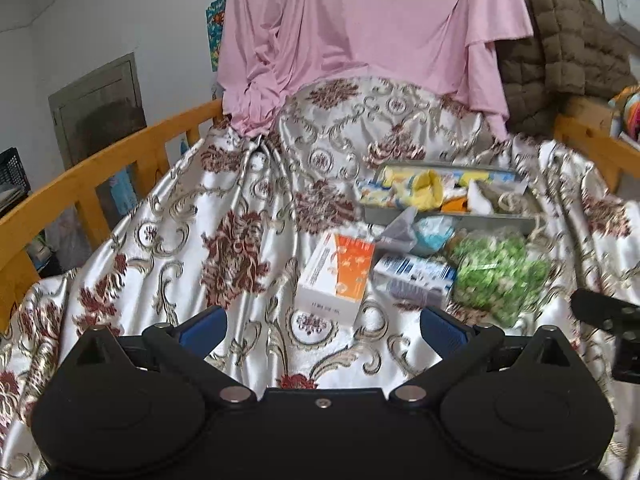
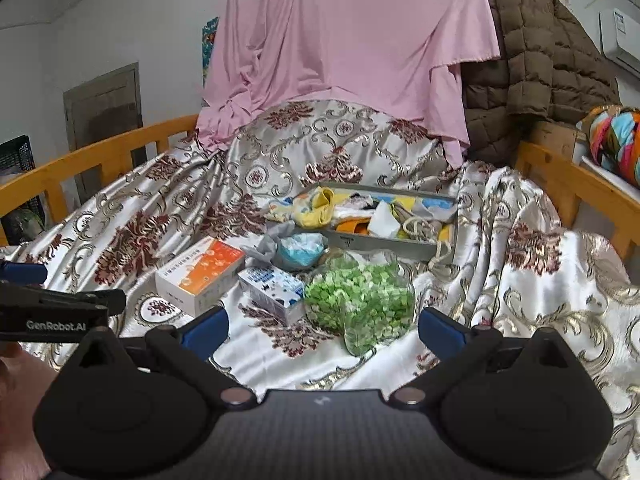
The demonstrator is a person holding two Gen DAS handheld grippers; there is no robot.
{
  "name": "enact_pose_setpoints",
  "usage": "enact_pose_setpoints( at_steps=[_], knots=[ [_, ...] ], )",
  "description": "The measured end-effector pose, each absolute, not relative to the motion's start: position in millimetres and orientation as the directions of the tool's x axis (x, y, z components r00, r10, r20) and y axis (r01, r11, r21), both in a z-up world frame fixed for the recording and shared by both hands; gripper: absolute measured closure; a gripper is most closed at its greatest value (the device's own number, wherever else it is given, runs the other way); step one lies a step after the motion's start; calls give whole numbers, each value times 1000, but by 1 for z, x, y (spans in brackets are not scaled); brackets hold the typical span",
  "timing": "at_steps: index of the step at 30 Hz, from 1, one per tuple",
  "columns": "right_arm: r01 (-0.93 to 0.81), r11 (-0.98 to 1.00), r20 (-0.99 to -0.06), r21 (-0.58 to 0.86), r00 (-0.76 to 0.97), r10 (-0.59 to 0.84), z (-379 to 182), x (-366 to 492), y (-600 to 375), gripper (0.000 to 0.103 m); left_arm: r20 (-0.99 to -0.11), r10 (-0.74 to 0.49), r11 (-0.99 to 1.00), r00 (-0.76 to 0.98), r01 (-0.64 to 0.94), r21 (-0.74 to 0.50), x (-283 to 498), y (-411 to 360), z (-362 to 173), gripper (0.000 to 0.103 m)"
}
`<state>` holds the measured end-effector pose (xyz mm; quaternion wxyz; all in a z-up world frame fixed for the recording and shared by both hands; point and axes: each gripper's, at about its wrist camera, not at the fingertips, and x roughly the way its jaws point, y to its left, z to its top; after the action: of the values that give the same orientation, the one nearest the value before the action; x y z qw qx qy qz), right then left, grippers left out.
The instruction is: Organize soft objects
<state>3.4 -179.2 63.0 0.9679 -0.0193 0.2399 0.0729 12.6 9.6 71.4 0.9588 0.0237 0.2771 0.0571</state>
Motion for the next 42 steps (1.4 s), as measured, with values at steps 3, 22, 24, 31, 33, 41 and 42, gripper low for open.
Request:
enact_pose_setpoints(
  at_steps=[3,22,24,31,33,41,42],
  knots=[
    [-157,988,-457,6,878,143,73,5,-178,0,-508,123,992,852,-94,83,11,14,88,1],
    [-202,976,-377,-82,913,157,58,122,-157,0,-562,-69,992,825,-5,-129,143,56,84,1],
    [-248,961,-371,-121,909,187,50,145,-153,0,-556,-94,994,826,50,-95,165,51,75,1],
    [-437,863,-461,-252,839,291,20,228,-135,0,-498,-165,962,851,250,109,226,40,45,1],
    [-461,842,-487,-280,824,290,14,246,-131,0,-495,-206,943,844,306,130,236,39,38,1],
    [-543,776,-507,-320,790,344,10,275,-137,0,-564,-358,842,744,518,150,261,30,10,1],
    [-546,777,-511,-313,786,347,9,276,-139,0,-569,-370,829,734,537,154,262,27,7,1]
  ],
)
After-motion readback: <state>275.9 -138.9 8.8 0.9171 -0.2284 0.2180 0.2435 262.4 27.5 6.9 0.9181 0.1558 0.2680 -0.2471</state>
